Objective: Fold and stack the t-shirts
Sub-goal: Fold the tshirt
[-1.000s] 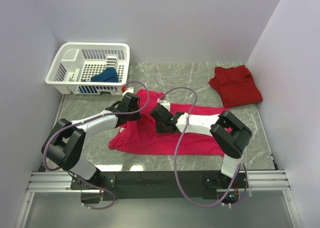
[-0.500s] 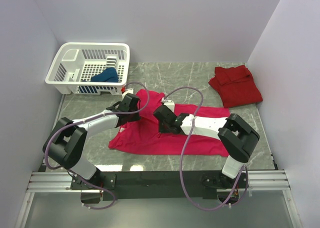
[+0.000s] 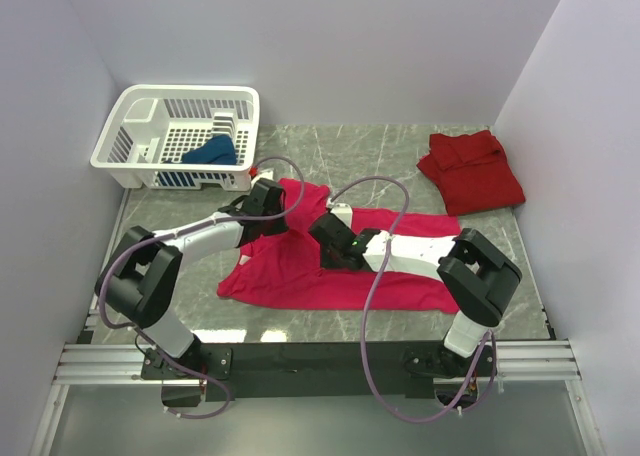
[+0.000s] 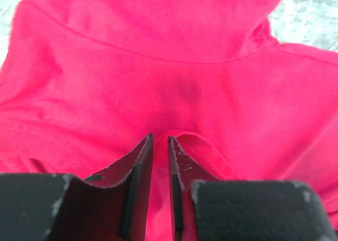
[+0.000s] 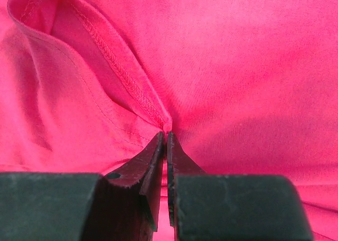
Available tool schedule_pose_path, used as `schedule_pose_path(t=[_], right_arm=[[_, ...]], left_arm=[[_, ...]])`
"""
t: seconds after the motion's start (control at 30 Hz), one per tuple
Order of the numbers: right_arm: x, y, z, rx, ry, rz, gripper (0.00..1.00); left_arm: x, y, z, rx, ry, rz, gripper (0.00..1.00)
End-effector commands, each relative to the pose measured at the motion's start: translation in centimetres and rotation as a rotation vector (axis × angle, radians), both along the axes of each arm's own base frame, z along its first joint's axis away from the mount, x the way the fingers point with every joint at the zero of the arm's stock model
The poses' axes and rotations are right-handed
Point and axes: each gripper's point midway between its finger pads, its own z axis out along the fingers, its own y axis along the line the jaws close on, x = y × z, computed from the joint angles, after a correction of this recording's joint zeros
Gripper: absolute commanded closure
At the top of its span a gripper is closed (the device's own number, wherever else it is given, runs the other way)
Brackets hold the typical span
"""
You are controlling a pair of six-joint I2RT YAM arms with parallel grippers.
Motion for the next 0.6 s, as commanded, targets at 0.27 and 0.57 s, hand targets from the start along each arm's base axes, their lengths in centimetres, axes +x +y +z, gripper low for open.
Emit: schedule_pose_path(t=[0.27,0.57], right_arm=[[0.6,-1.1,1.7,0.009,-0.054,-0.049,0.8],[2.0,-3.7,5.8,0.03,-0.131,-0.083,0.41]], left_arm=[[2.8,-1.3,2.5,-0.025,-0.078,-0.014,0.63],[7.3,0.5,6.6,0.016,-0.189,0.052,0.21]])
